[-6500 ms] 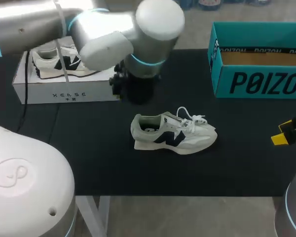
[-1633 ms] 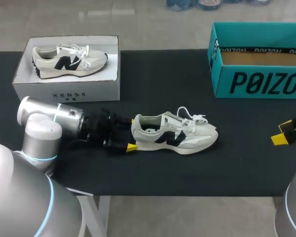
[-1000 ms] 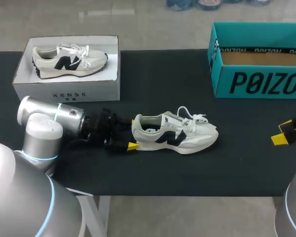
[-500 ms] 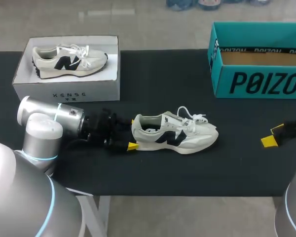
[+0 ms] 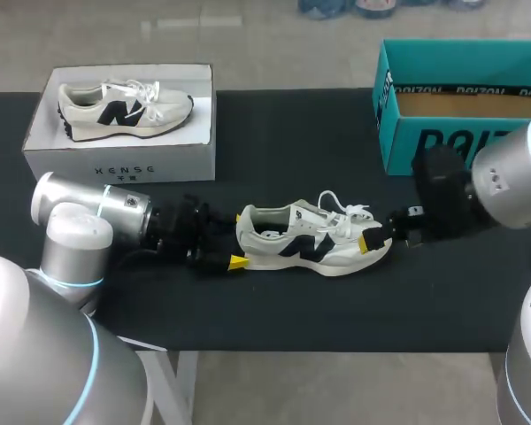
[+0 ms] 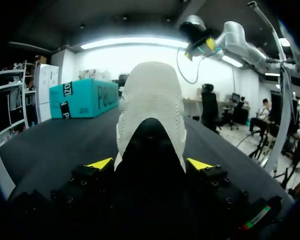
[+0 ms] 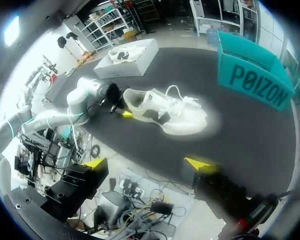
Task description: Take the shoe out of the shoebox, open the shoe tongue, remove and reinsert the insole, then place the shoe into the shoebox
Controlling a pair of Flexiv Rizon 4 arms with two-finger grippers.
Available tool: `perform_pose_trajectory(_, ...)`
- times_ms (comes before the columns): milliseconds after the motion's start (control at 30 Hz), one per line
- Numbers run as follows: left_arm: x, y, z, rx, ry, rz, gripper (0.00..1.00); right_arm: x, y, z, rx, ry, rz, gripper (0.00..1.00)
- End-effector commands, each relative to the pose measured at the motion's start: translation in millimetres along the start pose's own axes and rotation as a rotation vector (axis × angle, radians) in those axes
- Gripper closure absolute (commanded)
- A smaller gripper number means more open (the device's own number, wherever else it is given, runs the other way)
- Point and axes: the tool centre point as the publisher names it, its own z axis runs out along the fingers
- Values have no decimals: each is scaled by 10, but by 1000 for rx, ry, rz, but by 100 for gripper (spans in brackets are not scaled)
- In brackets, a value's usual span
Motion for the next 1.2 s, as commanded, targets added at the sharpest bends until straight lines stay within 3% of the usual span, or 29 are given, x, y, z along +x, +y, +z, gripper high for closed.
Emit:
perform_pose_trajectory(33,12,27,30,0,-1,0,100,90,303,480,118,-460,109,0)
perform_pose_trajectory(433,12,27,30,0,-1,0,100,90,303,480,118,-460,109,0)
perform_pose_trajectory(633,12,27,30,0,-1,0,100,-130,610,595,177,-422,276,0)
perform_pose_trajectory(800,12,27,30,0,-1,0,100,-46,792,596,126,-393,355,0)
perform_pose_trajectory(1000,12,27,30,0,-1,0,100,92,929,763,71,-418,405,0)
perform_pose_trajectory(1200,12,27,30,0,-1,0,100,317,1019,1133,60,-505,449,0)
